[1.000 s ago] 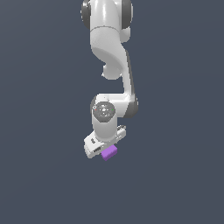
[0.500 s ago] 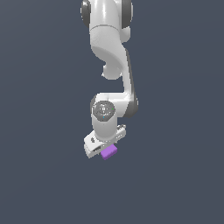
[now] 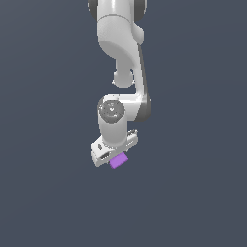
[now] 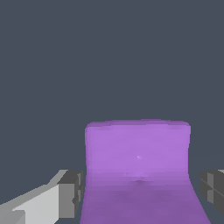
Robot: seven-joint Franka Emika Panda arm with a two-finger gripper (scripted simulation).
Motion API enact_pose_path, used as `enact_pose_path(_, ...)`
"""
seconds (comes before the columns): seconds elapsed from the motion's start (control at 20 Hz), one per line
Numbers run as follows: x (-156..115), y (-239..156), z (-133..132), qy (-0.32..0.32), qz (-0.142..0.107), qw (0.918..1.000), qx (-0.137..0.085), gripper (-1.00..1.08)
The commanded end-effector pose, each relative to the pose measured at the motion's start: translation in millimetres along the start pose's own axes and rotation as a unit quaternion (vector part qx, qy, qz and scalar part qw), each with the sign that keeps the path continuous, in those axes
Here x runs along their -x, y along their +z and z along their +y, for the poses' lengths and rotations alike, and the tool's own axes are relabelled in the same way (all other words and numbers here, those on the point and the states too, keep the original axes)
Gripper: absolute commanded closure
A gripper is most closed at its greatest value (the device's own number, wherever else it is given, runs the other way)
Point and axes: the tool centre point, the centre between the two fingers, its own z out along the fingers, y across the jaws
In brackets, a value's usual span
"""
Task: Pick up the object and move it to a goal position.
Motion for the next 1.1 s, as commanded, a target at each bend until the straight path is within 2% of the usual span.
enact_pose_path(0.0,8.9,-11.4,-2.2,0.0,0.0,1.0,0.0,1.08)
enact_pose_path(0.7,80.8,-100.7,-21.3,0.001,-0.003,1.0,-0.002,1.08)
enact_pose_path(1.05,105.9,-134.0,-27.2,0.001,-0.004,1.0,-0.003,1.08)
